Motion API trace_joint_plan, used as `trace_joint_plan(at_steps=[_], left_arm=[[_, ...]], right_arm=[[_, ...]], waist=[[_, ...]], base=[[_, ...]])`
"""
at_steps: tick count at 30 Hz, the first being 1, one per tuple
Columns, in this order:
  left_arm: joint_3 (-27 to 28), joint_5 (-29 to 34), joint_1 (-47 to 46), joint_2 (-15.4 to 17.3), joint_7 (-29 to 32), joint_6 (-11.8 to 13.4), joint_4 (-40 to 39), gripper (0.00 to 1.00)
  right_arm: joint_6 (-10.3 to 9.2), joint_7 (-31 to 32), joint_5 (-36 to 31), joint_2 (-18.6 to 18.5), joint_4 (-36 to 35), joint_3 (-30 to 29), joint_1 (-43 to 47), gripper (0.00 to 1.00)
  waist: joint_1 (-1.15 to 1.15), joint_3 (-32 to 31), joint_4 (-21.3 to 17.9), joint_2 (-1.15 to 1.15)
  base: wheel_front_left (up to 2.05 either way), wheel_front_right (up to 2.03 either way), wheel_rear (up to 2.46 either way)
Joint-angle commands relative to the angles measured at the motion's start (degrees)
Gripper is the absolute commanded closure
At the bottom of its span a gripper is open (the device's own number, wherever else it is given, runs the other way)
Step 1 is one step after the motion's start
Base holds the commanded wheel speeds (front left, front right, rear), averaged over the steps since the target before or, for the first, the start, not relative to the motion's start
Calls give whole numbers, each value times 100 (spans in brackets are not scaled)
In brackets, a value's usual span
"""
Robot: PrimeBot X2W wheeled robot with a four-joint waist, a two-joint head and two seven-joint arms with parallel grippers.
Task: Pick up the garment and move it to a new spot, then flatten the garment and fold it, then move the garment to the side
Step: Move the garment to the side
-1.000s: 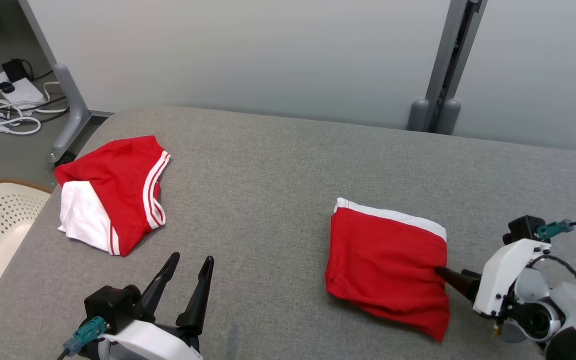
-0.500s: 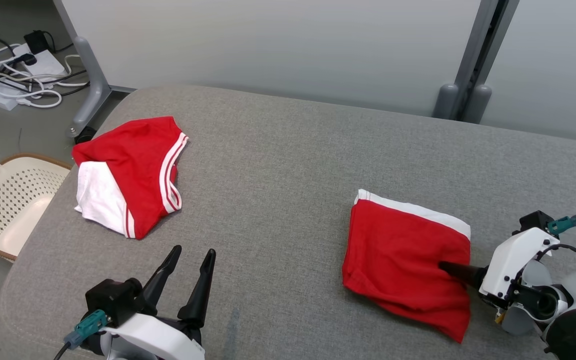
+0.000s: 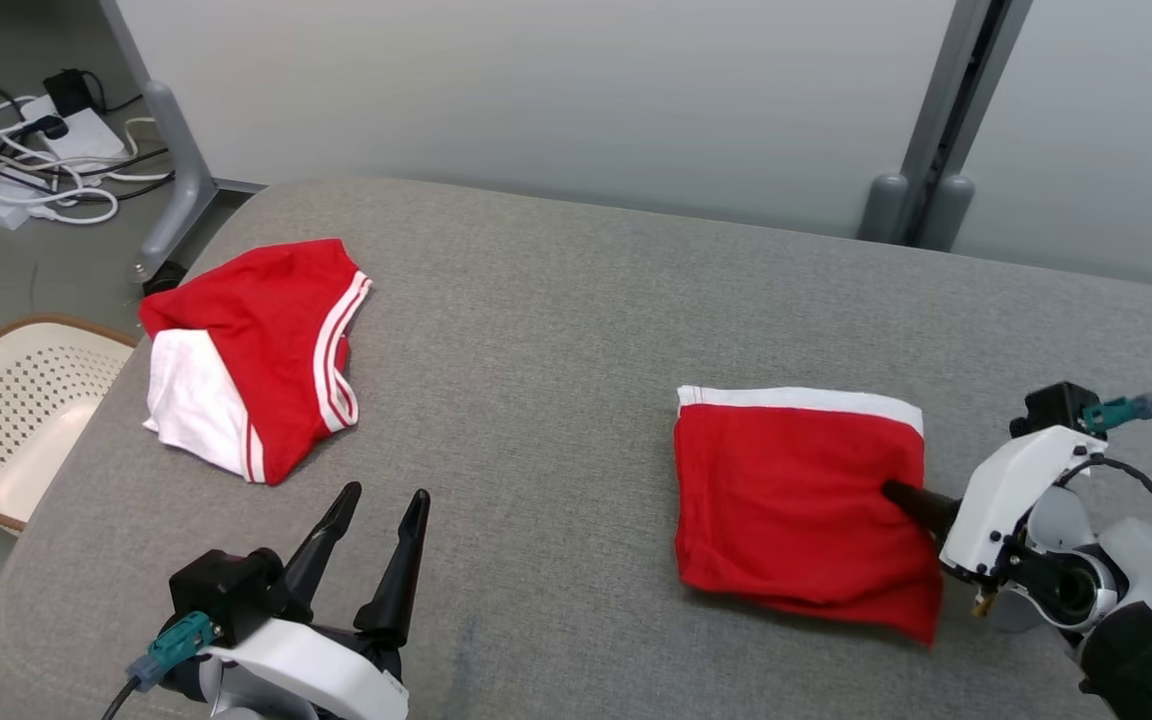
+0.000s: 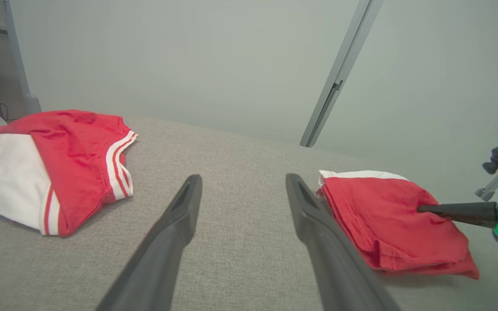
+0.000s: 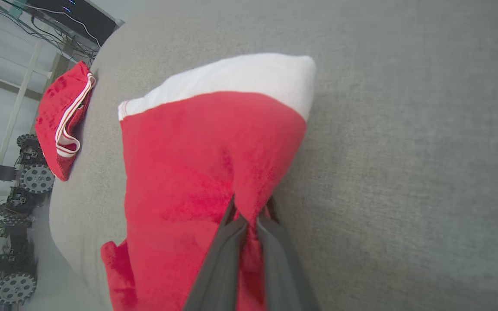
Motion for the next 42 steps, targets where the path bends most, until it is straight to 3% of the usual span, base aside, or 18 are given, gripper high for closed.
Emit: trace_joint_plan(at_steps=[1, 4, 14, 21, 29, 35, 42], left_arm=[[4, 46, 13, 22, -27, -7, -23, 0], [-12, 78, -8, 9, -33, -27, -68, 0], [-117, 464, -513, -145, -44, -237, -374, 0], [-150, 676, -981, -215, -48, -340, -483, 0], [-193, 890, -1569, -221, -31, -441, -723, 0], [-247, 998, -1807, -236, 3, -469, -862, 0], [-290, 1057, -1951, -268, 14, -492, -973, 0]], right_arm=[[3, -220, -180, -184, -174, 136, -26, 100], [4, -390, -300, -292, -406, 272, -77, 100], [3, -1064, -980, -1187, -926, 929, -757, 100], [3, -1366, -1280, -1622, -859, 1181, -1683, 100], [2, -1538, -1585, -2172, -583, 1322, -2918, 100], [2, -1564, -1912, -2412, -199, 1409, -3615, 100], [2, -1433, -2577, -2383, 249, 1667, -4209, 100]], waist=[[0, -9, -89, 0], [0, 14, -175, 0], [0, 556, -798, 0], [0, 1366, -1212, 0], [0, 2462, -1378, 0], [0, 2899, -1406, 0], [0, 3157, -1392, 0]], base=[[0, 0, 0], [0, 0, 0], [0, 0, 0], [0, 0, 0], [0, 0, 0], [0, 0, 0], [0, 0, 0]])
